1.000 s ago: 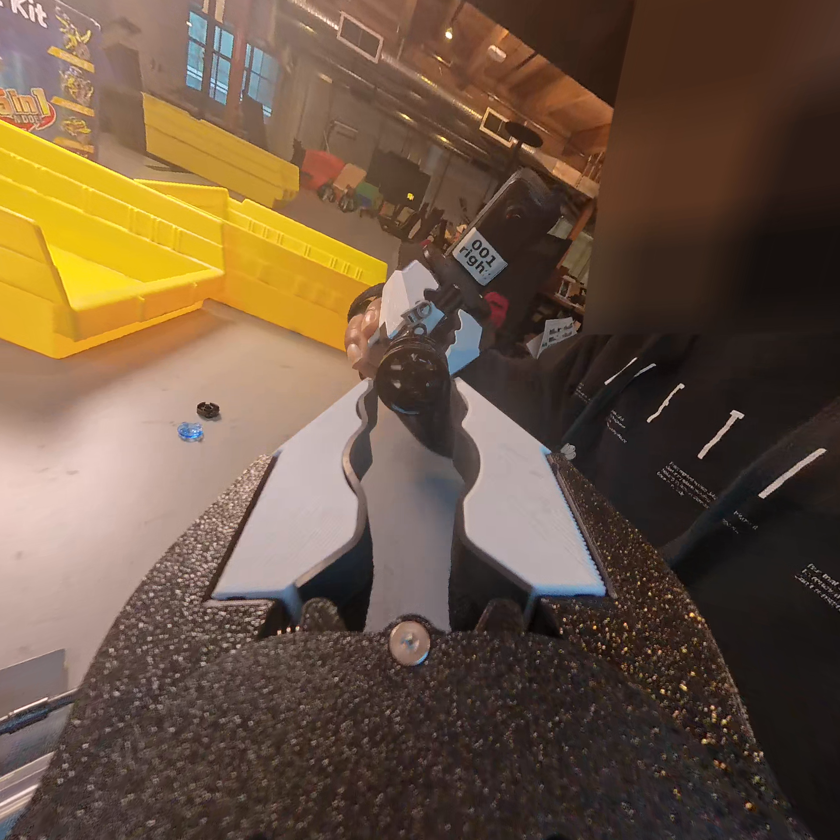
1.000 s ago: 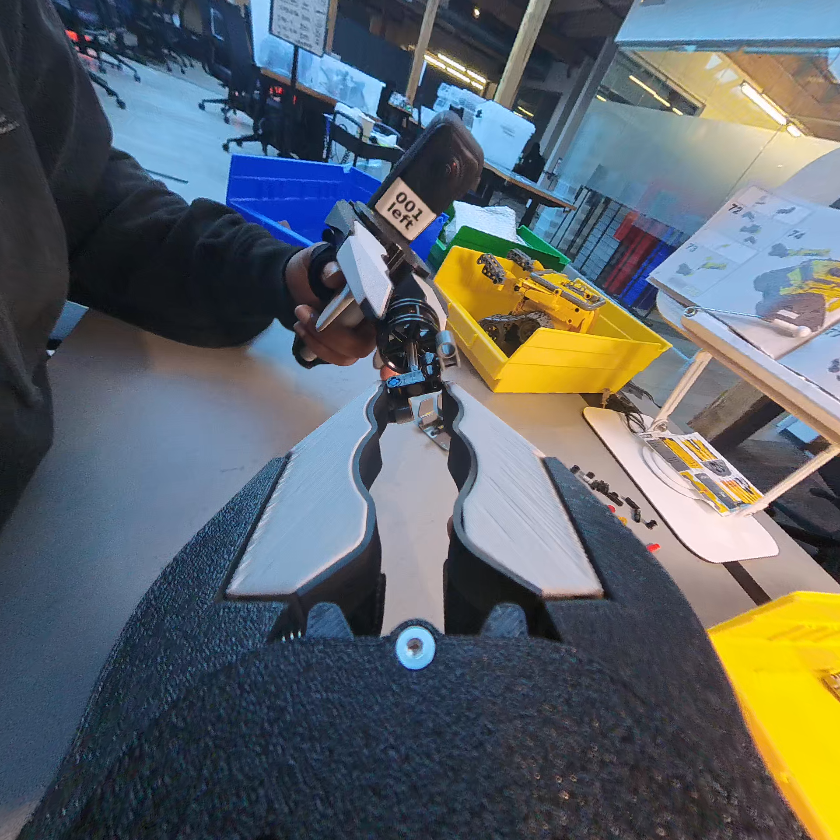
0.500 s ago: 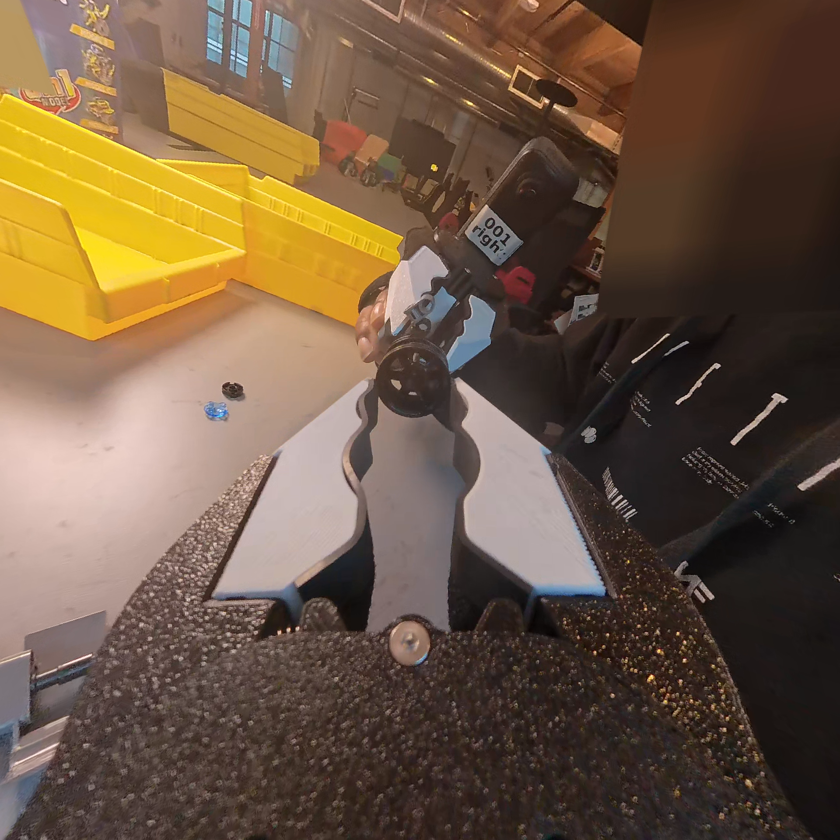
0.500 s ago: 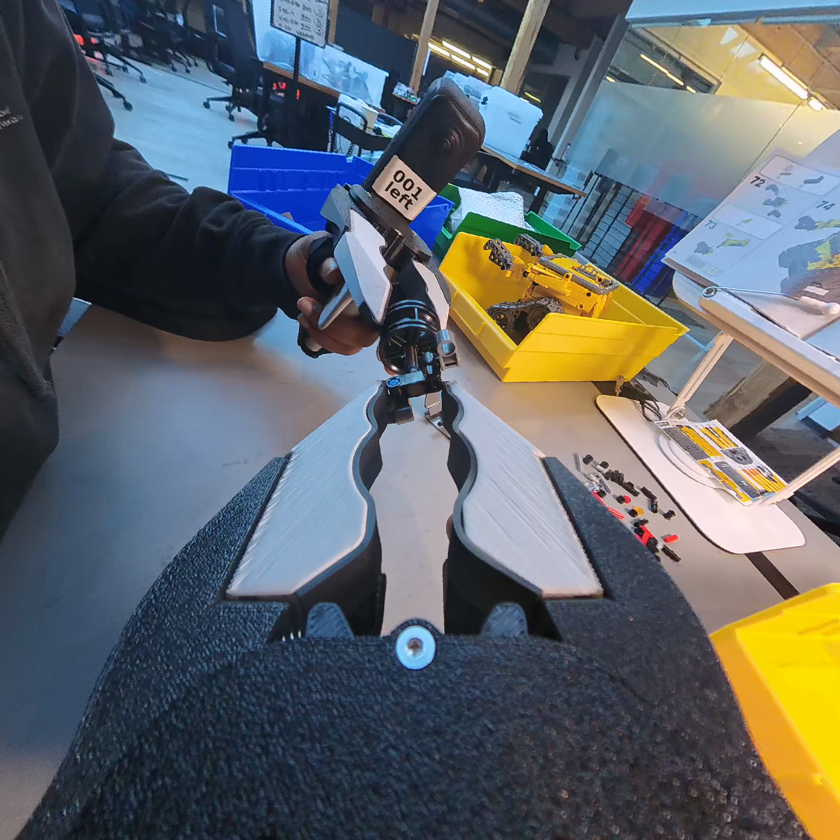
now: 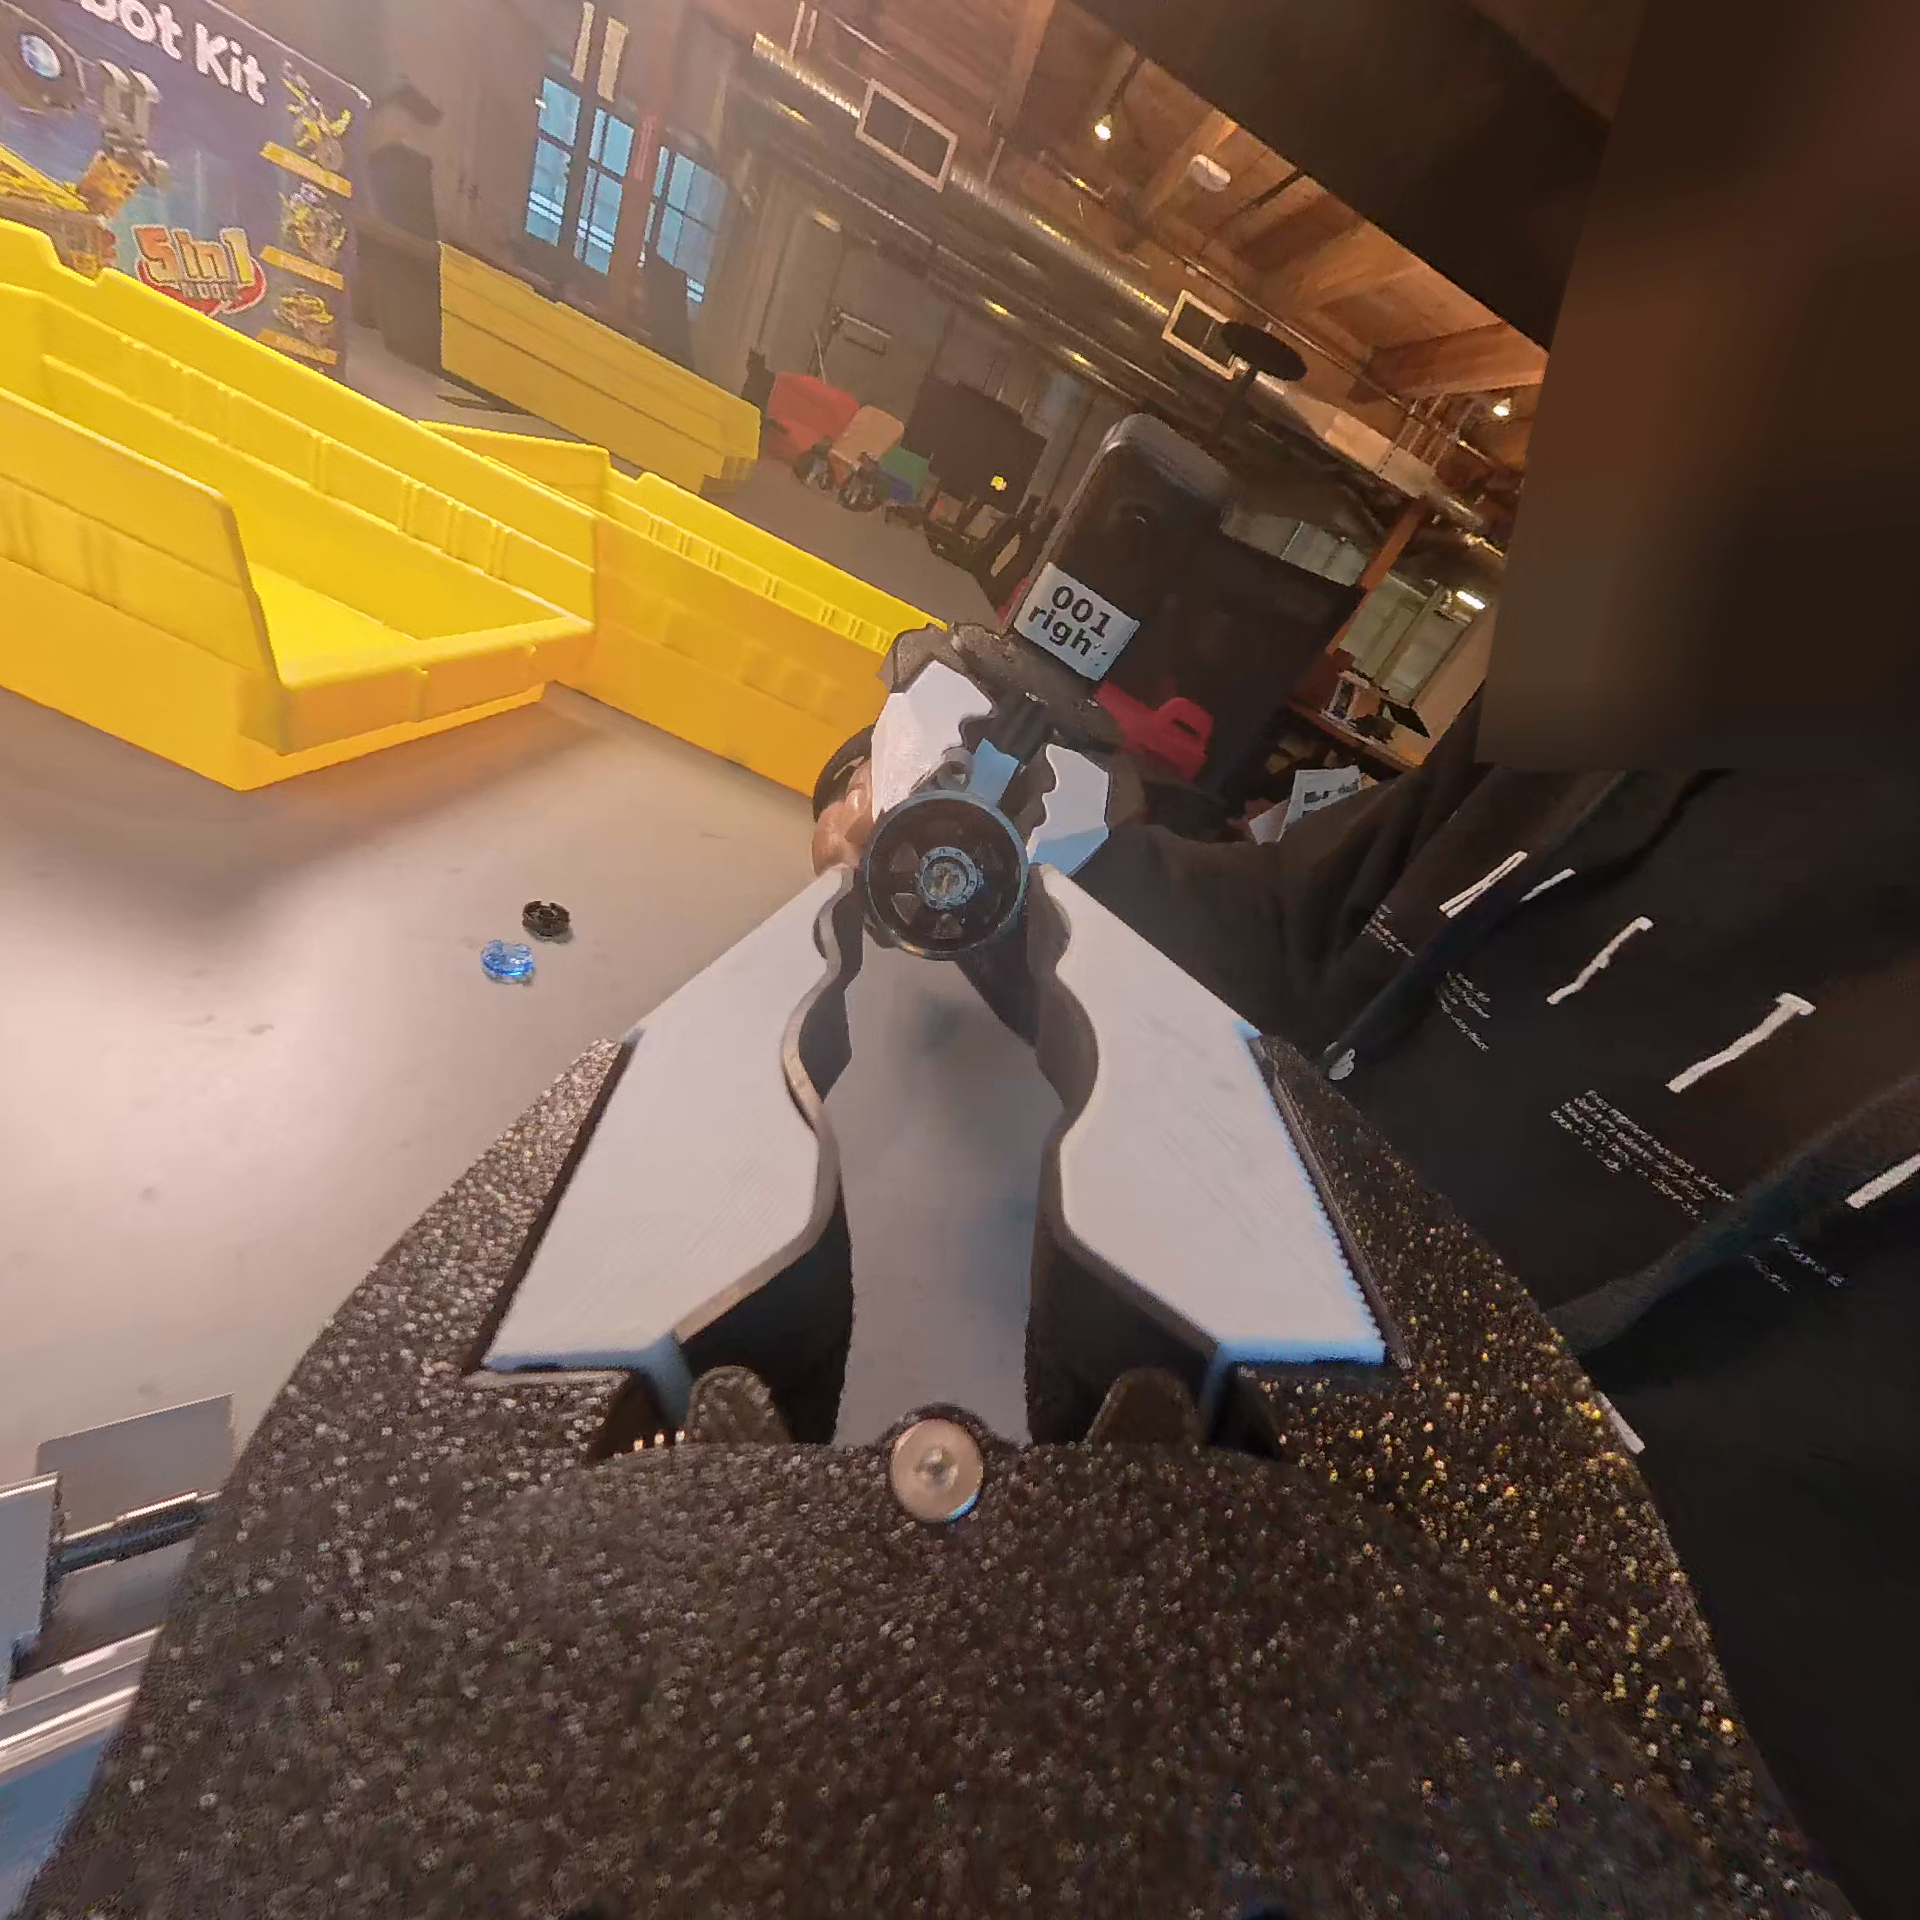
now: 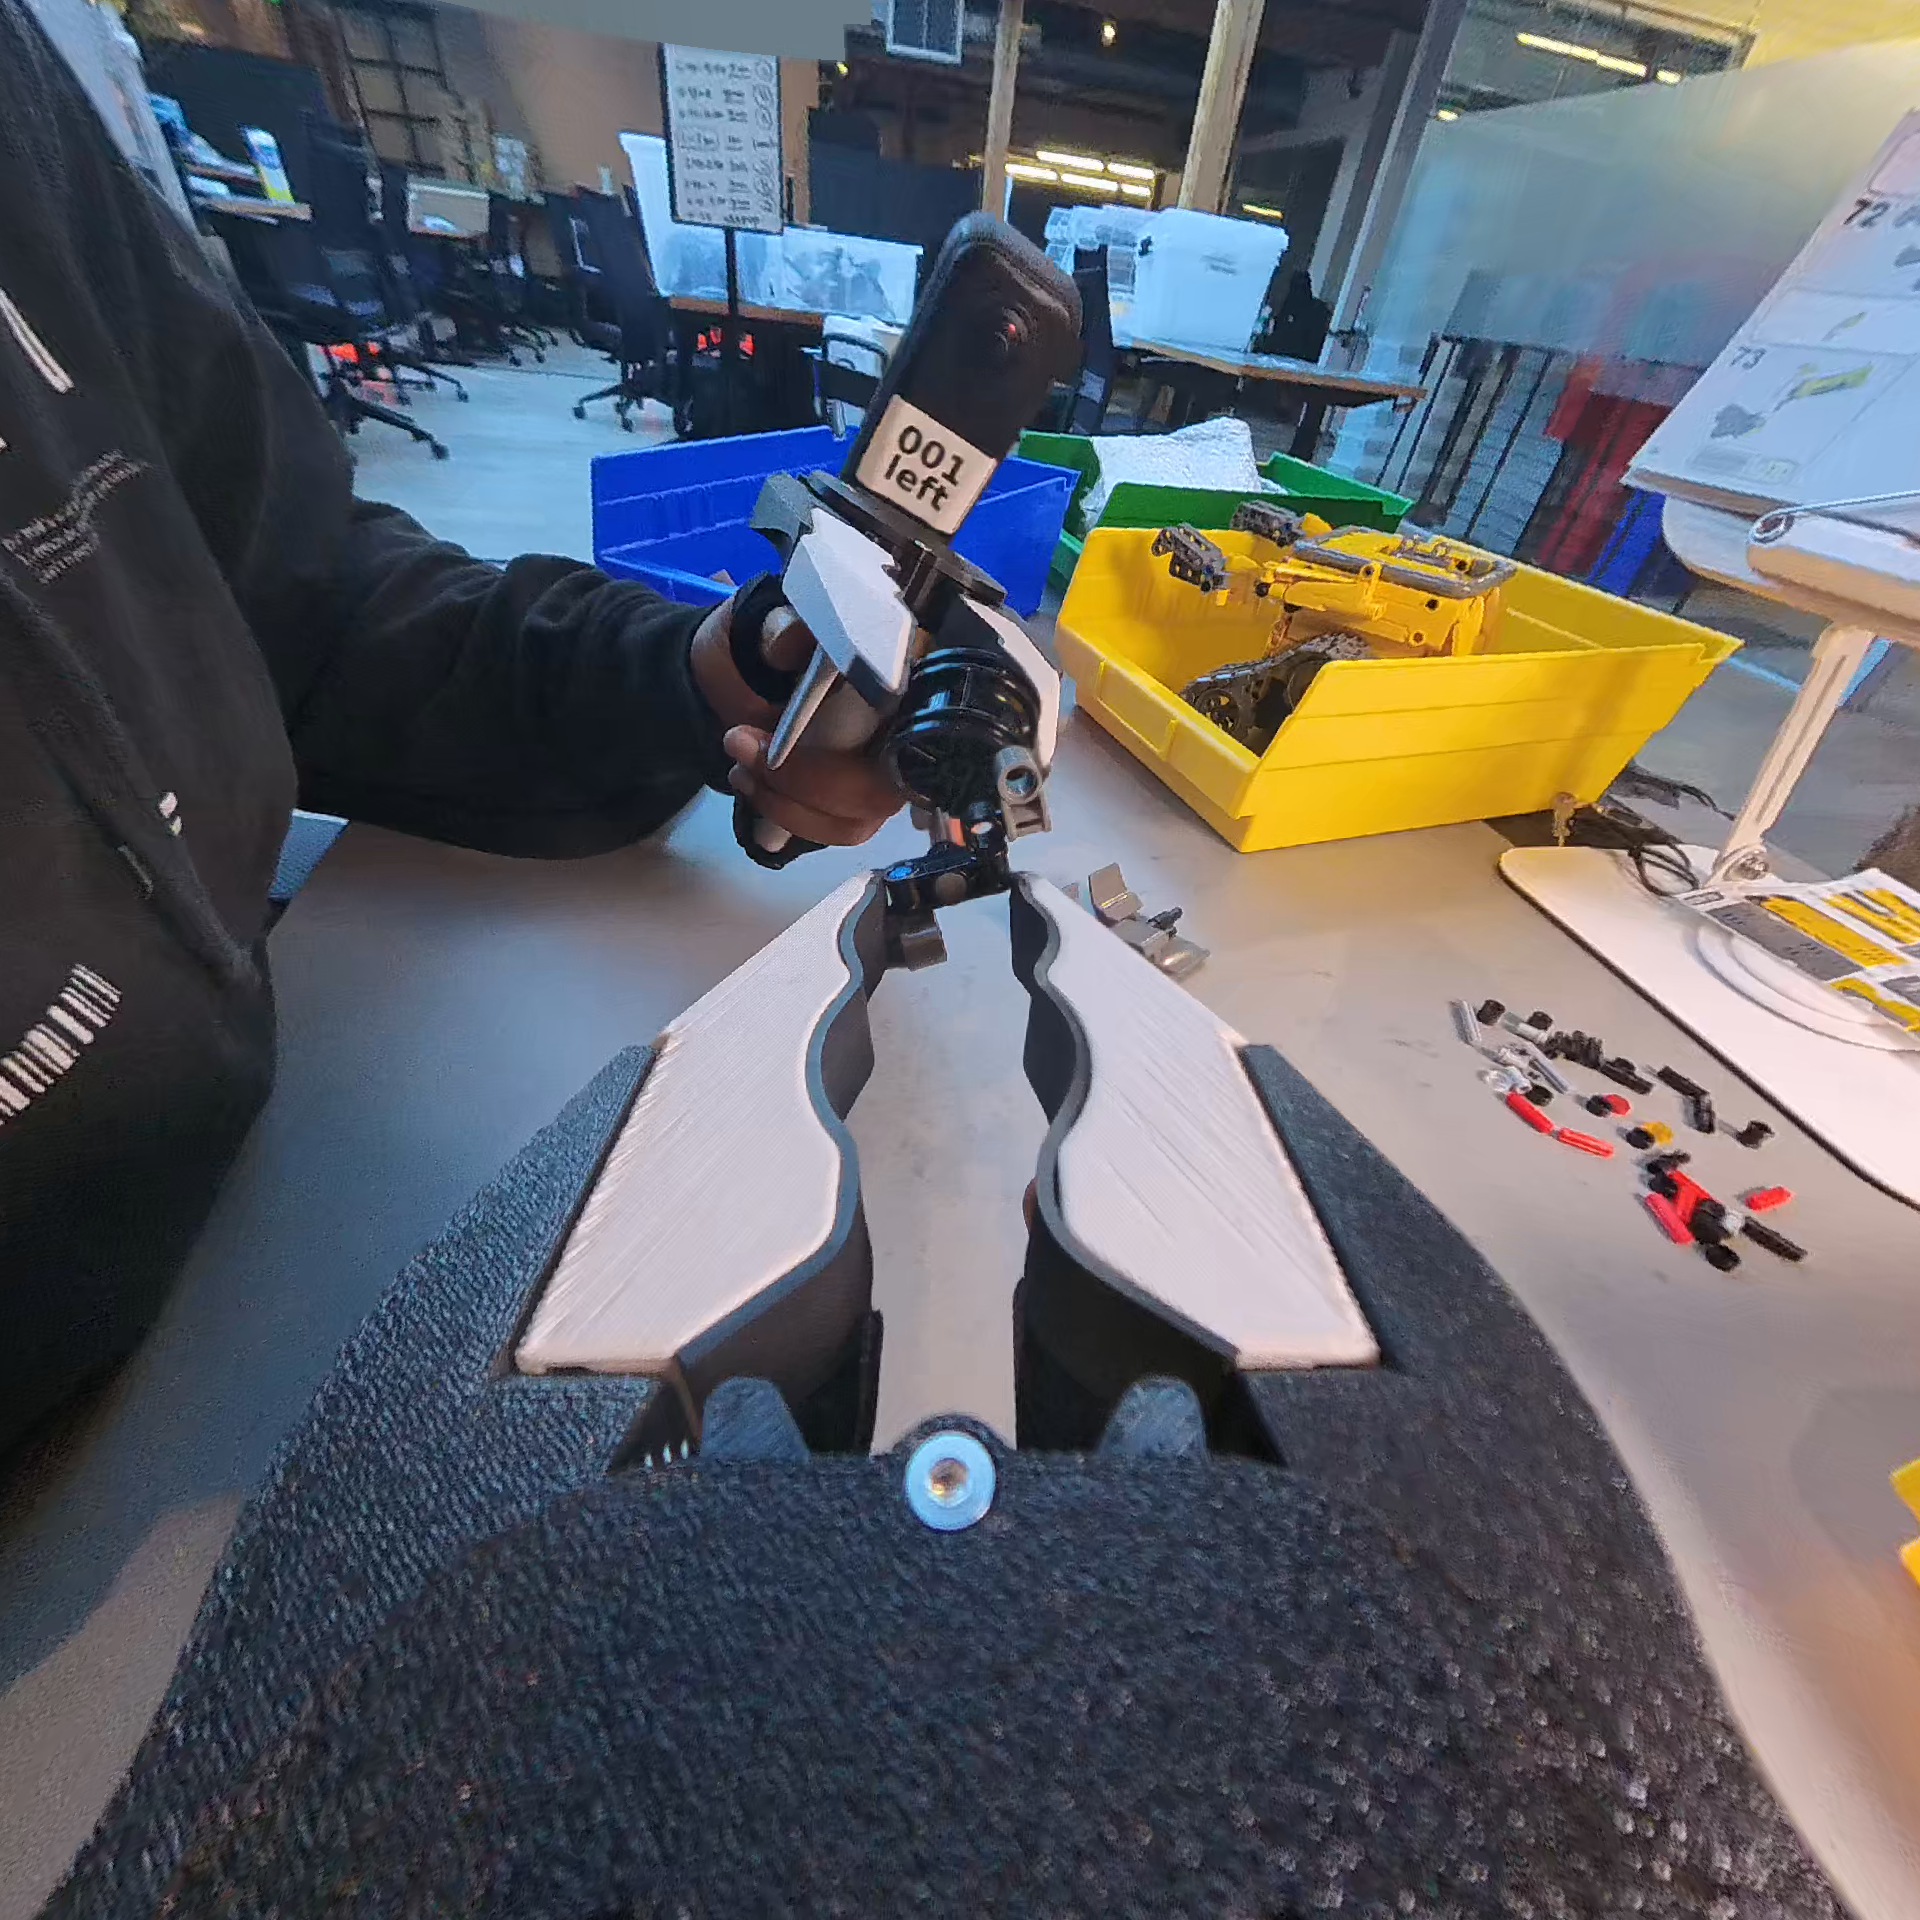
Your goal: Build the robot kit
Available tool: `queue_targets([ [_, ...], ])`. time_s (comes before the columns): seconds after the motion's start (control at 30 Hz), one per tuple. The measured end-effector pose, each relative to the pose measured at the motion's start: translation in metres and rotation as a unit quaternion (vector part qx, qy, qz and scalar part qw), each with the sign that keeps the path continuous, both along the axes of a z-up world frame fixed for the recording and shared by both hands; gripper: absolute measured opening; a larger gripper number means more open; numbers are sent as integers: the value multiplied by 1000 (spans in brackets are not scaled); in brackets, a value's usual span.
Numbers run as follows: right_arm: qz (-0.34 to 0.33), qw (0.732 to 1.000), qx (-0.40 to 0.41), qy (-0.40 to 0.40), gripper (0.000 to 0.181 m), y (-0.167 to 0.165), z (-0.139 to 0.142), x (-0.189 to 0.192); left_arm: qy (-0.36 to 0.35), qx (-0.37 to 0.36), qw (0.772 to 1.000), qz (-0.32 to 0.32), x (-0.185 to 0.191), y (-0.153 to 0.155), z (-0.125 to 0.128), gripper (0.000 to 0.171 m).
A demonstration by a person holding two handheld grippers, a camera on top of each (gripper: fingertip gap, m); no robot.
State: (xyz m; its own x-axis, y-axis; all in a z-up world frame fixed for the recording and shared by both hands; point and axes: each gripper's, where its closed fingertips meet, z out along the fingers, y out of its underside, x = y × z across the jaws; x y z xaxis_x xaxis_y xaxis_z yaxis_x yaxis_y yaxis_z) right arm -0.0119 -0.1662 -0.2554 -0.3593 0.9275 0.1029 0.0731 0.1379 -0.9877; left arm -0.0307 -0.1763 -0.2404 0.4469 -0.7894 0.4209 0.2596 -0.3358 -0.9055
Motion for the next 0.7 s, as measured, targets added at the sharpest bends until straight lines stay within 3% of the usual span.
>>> queue_targets([
  [0.13, -18, 999, -39, -30, 24, 10, -9, -4, 21, -4, 1000, 21, -7, 5, -7, 30],
  [0.23, -39, 994, -92, -48, 24, 22, -12, -7, 128, -17, 991, 39, -10, 9, -37, 31],
  [0.37, -57, 978, -193, -56, 24, 39, -11, -6, 340, -35, 939, 37, -12, 7, -99, 31],
  [0.47, -46, 954, -290, -52, 24, 48, -5, -4, 435, -33, 900, 15, -9, 1, -128, 31],
  [0.6, -26, 927, -371, -42, 24, 54, 0, -1, 436, -35, 899, -6, -5, -6, -129, 31],
  [0.7, -6, 914, -404, -40, 24, 53, 3, 0, 410, -41, 911, -13, -5, -10, -119, 46],
])
